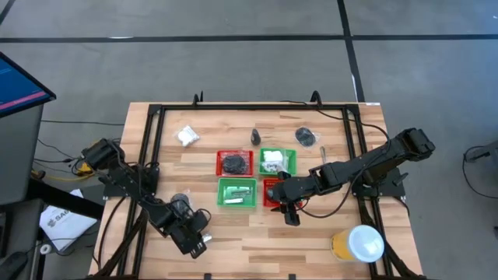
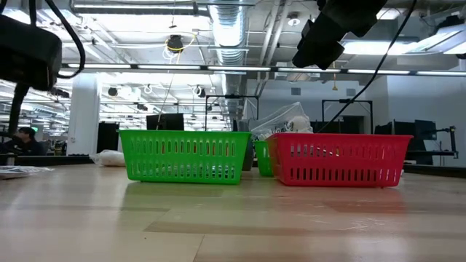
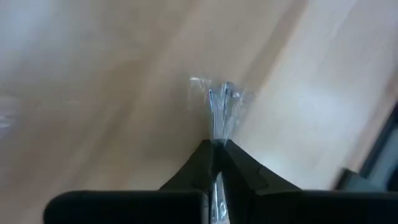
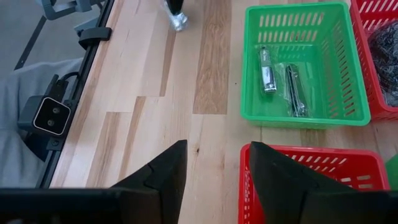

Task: Pick & Place Travel size toiletries
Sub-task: Put the silver nail cutter into the left green basket

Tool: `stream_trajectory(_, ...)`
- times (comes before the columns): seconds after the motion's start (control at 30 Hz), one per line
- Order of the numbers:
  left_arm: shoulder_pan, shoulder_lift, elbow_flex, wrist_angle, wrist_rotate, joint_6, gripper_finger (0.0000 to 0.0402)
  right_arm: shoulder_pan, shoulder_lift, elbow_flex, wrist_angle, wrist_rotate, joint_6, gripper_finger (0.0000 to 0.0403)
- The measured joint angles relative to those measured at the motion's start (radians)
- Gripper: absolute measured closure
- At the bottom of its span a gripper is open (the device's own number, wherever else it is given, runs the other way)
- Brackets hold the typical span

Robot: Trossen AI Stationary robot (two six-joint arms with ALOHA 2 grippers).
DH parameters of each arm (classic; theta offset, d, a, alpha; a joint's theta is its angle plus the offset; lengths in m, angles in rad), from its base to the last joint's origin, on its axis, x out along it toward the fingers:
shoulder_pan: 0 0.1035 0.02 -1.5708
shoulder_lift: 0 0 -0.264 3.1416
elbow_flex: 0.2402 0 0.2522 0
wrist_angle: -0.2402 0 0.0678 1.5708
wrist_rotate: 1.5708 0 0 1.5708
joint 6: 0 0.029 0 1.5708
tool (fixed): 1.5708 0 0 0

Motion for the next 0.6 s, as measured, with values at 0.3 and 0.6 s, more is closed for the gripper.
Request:
stream_trajectory(0.3, 0.001, -0.145, 0.000, 0.001, -0.202, 0.097, 0.0399, 0.000, 0.000, 0.000, 0.003, 0.000, -0.002, 0.0239)
stream_trajectory(0.6, 0.069, -0.258, 0.003, 0.011, -0.339, 0.312, 0.0399, 0.000, 0.000, 0.000, 0.016, 0.000, -0.002, 0.0239)
